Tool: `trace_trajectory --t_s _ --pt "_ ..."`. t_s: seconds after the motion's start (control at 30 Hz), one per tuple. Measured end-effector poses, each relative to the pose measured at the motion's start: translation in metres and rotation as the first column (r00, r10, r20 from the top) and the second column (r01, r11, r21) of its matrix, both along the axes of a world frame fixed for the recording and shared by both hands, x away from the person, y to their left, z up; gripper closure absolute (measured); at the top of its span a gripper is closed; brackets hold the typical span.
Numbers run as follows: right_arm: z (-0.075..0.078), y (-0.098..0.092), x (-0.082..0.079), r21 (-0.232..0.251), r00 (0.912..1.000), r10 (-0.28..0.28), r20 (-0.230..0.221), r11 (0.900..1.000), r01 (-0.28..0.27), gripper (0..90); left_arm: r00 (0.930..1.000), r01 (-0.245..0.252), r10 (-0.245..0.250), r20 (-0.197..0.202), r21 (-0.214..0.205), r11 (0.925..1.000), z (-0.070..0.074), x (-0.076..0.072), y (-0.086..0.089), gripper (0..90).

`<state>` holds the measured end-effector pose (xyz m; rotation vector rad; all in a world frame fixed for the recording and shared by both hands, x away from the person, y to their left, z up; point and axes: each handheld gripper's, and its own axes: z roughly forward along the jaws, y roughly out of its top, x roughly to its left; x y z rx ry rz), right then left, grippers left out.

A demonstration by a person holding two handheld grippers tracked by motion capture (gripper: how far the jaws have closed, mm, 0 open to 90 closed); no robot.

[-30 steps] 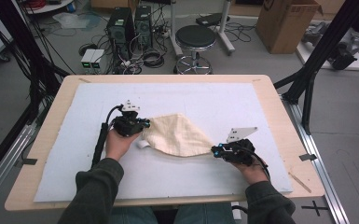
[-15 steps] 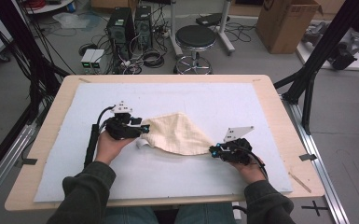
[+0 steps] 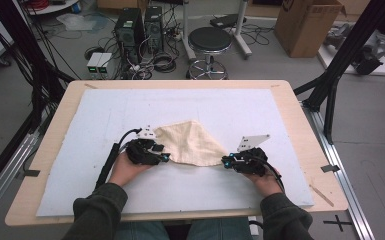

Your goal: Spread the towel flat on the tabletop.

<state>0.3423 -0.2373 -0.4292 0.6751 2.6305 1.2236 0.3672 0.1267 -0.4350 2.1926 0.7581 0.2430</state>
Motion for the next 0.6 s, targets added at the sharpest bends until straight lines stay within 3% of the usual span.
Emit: trace_trajectory --t_s 0.2,0.3,0.6 --pt "-0.004 0.002 0.005 -0.009 0.9999 0.009 -0.009 0.9999 -0.009 82.8 0.9998 -0.005 0.005 0.021 0.015 0.9999 -0.002 0.005 -0.004 68.8" --pt "-0.003 0.002 0.006 0.0 1.0 0.0 -0.009 1.0 0.0 82.8 0.9995 -0.009 0.008 0.029 0.02 0.9998 0.0 0.005 -0.003 81.6" --pt "0.01 0.002 -0.002 0.035 0.9994 0.016 0.031 0.9992 -0.017 83.3 0.9972 0.011 -0.008 0.074 -0.04 0.9991 0.028 -0.01 0.017 83.4"
